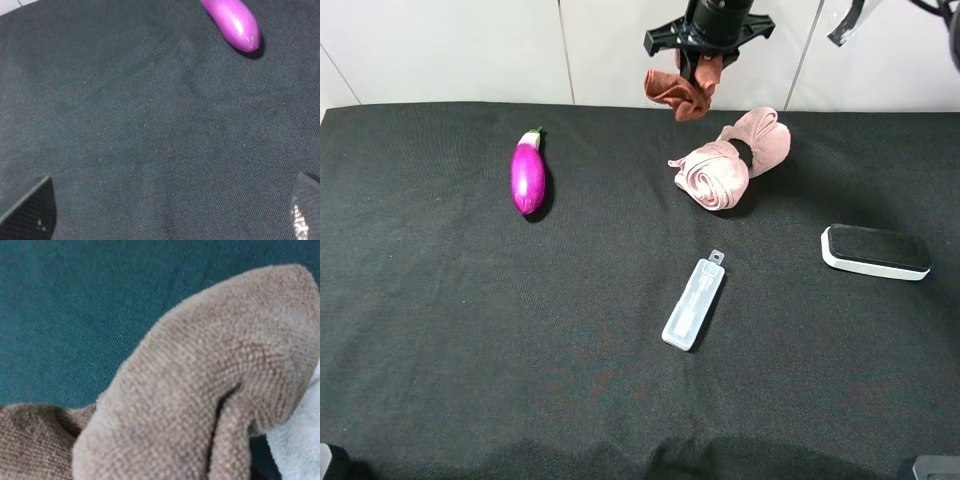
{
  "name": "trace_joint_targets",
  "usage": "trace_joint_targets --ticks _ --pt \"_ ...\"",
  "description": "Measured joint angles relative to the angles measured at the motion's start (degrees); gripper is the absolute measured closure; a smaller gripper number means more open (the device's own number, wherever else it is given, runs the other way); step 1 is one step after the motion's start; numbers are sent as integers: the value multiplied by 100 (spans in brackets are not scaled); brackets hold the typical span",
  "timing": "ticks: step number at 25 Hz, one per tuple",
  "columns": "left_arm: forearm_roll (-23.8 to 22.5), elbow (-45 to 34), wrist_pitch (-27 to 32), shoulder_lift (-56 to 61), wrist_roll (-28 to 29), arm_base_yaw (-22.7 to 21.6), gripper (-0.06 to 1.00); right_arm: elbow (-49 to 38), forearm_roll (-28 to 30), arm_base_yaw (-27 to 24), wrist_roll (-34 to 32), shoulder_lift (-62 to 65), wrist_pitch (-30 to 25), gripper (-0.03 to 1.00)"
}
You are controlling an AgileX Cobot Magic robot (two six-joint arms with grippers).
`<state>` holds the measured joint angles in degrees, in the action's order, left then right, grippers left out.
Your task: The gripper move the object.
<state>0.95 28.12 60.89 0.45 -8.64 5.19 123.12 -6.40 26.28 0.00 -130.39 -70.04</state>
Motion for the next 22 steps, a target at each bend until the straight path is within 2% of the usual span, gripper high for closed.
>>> trace_joint_targets --ticks 7,22 --pt "0 0 0 0 0 0 -5 -139 8 -49 0 467 0 83" --pt "0 0 -5 0 0 0 -5 -1279 21 -699 143 1401 -11 83"
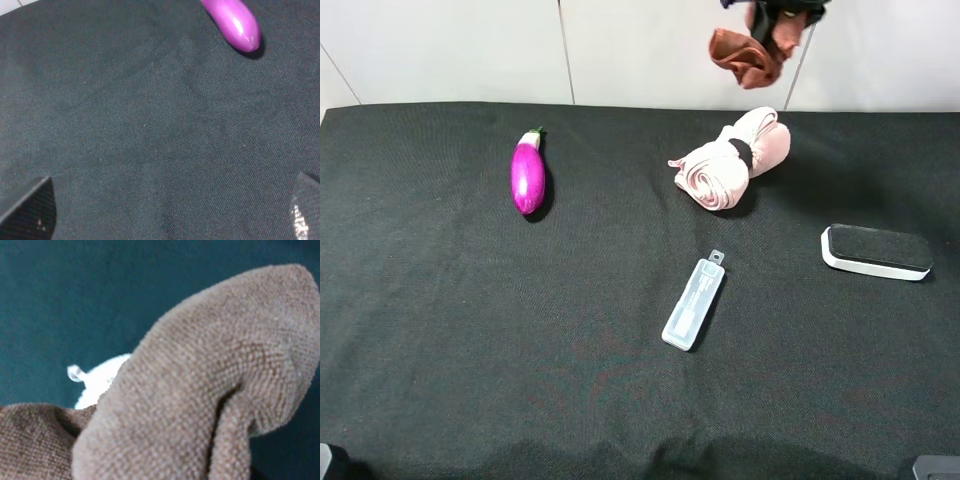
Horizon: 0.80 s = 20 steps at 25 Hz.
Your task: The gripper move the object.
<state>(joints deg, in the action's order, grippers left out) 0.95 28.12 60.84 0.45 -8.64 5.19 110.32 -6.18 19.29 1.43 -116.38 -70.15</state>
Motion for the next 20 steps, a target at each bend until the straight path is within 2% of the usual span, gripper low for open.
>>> trace_joint_targets --ticks 20 --pt "0 0 0 0 0 0 -5 -1579 -51 -1505 386 618 8 83"
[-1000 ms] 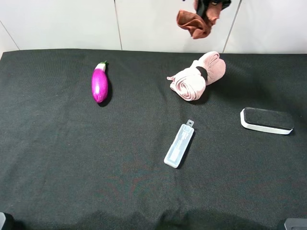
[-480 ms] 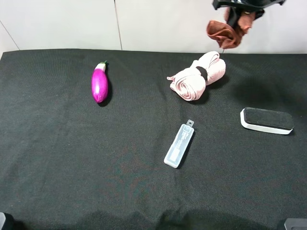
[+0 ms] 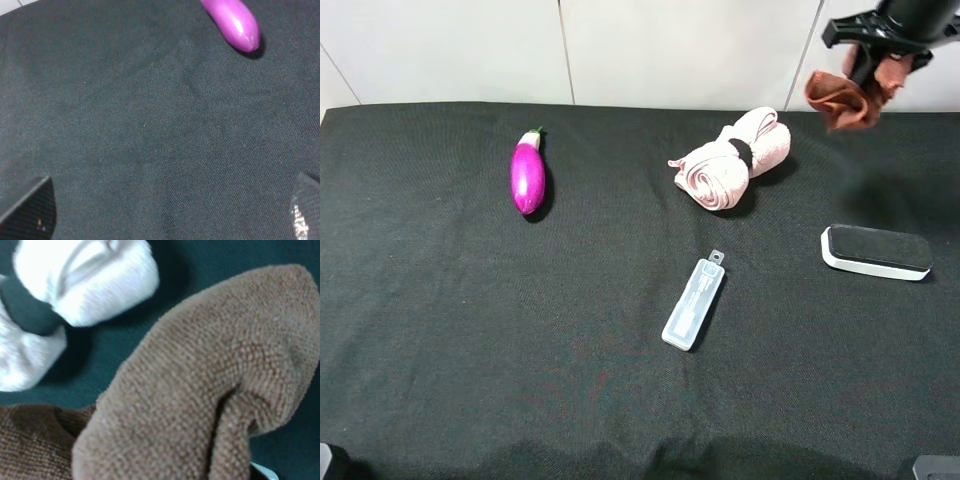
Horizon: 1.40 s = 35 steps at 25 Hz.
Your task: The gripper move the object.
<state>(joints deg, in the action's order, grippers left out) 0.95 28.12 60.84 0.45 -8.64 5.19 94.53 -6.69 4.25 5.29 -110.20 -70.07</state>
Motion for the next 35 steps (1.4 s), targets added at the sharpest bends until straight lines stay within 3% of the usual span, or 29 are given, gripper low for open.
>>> trace_joint_targets --ticks 13,35 --pt "0 0 0 0 0 0 -5 -666 -69 -670 53 0 49 83" --pt "0 0 0 0 0 0 -5 -2051 -85 -1545 -79 0 1626 83"
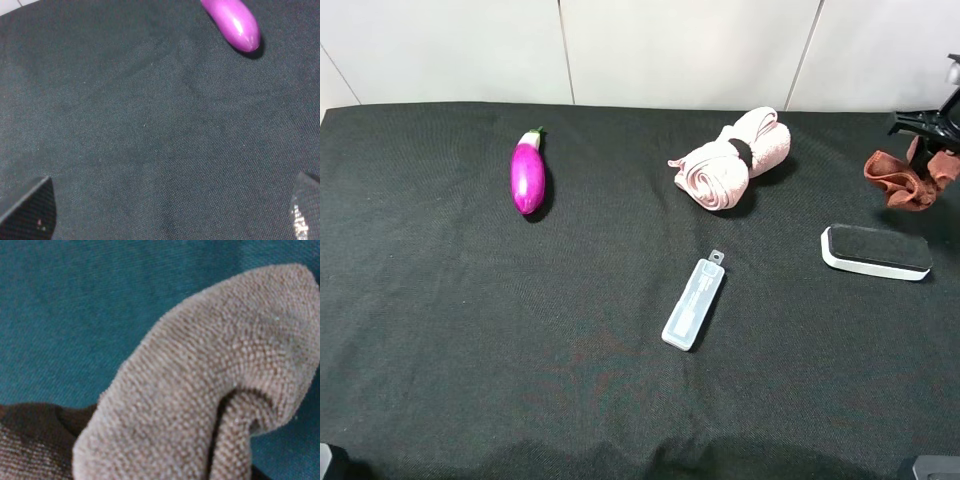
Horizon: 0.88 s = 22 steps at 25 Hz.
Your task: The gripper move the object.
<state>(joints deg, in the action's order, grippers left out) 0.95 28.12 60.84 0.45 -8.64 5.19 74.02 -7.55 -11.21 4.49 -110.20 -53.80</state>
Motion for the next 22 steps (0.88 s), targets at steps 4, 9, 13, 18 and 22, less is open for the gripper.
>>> trace_joint_targets --ticks 4,9,13,18,22 --pt "0 0 0 0 0 0 -5 -110 29 -58 -16 0 241 83" --pt "0 0 0 0 0 0 -5 -124 62 -58 -52 -75 397 83" --pt "0 0 0 0 0 0 -5 -129 69 -58 -65 -247 655 83" --pt "0 0 0 0 0 0 -5 -129 69 -58 -70 -321 819 83" --pt "0 0 0 0 0 0 -5 -129 69 -58 -87 -321 876 83"
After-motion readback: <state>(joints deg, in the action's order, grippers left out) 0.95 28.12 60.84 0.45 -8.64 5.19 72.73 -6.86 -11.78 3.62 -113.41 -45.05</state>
